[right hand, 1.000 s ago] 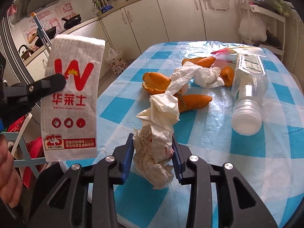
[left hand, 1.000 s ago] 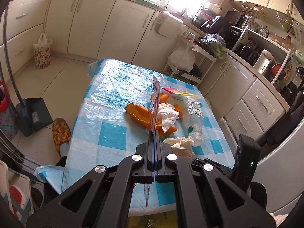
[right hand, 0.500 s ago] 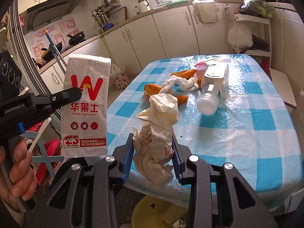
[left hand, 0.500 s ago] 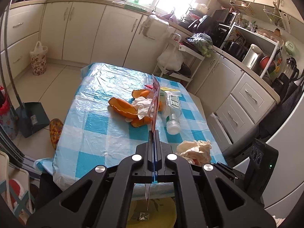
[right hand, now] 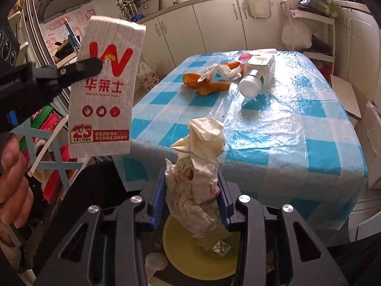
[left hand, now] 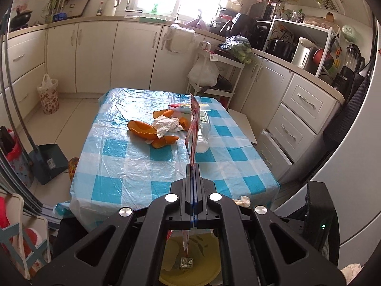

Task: Collect trash
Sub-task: 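Carry wrapper and tissue over the yellow bucket and open both tools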

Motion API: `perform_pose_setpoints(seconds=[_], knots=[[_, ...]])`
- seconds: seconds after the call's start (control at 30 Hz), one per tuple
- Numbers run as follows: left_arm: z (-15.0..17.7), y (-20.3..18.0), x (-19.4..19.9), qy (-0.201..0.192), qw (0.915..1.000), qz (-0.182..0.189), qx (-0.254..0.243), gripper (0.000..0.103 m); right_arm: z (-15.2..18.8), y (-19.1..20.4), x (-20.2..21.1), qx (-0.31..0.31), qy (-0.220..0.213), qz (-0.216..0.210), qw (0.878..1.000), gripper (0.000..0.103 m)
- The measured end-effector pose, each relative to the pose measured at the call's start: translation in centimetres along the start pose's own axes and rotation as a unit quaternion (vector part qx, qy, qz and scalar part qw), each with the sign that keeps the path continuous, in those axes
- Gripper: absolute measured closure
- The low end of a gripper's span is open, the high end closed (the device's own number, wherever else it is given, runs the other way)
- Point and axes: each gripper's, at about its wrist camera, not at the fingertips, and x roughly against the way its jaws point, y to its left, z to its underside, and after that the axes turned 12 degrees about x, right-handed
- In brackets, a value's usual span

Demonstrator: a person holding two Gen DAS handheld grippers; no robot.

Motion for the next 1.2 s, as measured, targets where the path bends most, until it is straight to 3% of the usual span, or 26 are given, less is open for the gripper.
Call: perform_pose_setpoints(seconds=[0.23,0.5,0.77,0.93,0.97,1.0,1.03,1.1,1.2], knots=[[3.5,0.3,-0.2,0.031,0.9995,-0.003,0.001,0.102,2.5,1.3,-3.2,0.032,0.093,0.017,0.995,0.06],[7.1,2.6,-2.9,0.08,0.9961,-0.015,0.034,0.102,4.1,0.1,-4.7,0.017,0.135,0.05,0.989,0.04],[8.9,2.6,-3.8,0.096,0.9948,-0.024,0.023,0.102,4.0,-1.5,-2.4,-0.03,0.092,0.062,0.993,0.035],[10.8,2.0,-6.1,0.154,0.9878,-0.025,0.002,0.1,3.3,-1.9,0.1,-0.041,0.03,0.09,0.995,0.028],[11.4,1.8,-6.5,0.164,0.9861,-0.027,-0.005,0.098,3.1,-2.2,0.5,-0.046,0.017,0.094,0.994,0.026],[11.7,1.5,-6.6,0.169,0.985,-0.03,-0.01,0.088,3.1,-2.2,1.0,-0.051,0.005,0.098,0.994,0.026],[12.0,1.3,-6.6,0.169,0.9848,-0.036,-0.016,0.069,3.1,-2.4,1.5,-0.056,-0.006,0.102,0.993,0.025],[12.1,0.8,-5.9,0.15,0.9873,-0.046,-0.025,0.045,2.9,-2.8,2.2,-0.064,-0.024,0.107,0.992,0.025],[11.5,0.2,-4.3,0.111,0.9914,-0.06,-0.035,0.028,2.8,-3.1,3.4,-0.069,-0.048,0.116,0.99,0.024]])
